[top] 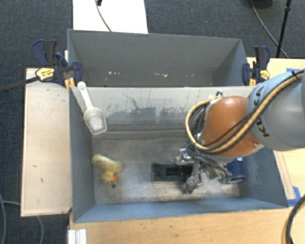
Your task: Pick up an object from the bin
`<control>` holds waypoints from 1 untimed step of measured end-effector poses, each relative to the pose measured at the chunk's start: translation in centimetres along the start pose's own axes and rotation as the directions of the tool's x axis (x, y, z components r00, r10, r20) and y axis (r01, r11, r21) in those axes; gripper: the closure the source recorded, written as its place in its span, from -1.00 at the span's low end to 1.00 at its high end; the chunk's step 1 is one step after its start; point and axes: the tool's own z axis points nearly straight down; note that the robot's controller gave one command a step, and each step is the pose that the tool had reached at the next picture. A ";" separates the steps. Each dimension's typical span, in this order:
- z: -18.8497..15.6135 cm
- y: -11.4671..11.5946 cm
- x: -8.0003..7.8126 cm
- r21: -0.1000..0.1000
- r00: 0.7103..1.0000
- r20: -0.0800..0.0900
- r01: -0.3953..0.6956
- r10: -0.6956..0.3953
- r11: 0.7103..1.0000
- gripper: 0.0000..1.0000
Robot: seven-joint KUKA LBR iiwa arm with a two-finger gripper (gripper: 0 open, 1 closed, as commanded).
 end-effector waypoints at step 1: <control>0.0 0.0 0.0 0.000 1.000 0.000 0.000 0.000 1.000 1.00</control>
Offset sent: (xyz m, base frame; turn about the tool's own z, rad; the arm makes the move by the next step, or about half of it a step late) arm -0.0010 -0.0552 0.1804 -0.1802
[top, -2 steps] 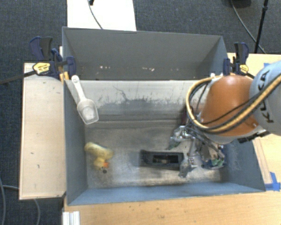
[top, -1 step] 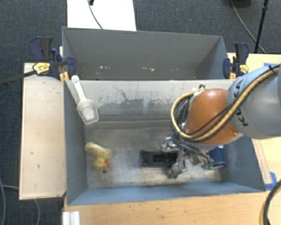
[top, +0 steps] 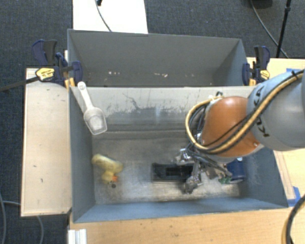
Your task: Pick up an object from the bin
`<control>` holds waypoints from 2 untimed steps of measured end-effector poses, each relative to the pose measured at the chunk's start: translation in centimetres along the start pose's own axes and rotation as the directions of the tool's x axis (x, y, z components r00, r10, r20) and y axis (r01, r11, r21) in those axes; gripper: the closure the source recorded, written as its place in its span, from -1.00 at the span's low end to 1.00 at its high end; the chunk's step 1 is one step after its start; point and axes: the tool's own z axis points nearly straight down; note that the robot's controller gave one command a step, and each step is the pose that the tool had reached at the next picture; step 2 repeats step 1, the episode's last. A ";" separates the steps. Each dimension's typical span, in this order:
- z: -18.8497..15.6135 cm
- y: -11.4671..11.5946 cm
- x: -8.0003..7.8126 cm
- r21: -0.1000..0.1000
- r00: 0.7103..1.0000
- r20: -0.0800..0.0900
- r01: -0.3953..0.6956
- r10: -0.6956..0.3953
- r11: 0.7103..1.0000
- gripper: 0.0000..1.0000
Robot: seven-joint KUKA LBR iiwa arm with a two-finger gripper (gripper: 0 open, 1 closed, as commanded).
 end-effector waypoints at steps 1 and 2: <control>-18.3 -5.5 1.3 0.001 0.984 -0.005 0.176 -0.176 0.984 1.00; -18.3 -5.5 1.3 0.001 0.984 -0.005 0.176 -0.176 0.984 1.00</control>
Offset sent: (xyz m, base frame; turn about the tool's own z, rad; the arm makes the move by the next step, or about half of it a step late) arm 0.0000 0.0000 0.0000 0.0000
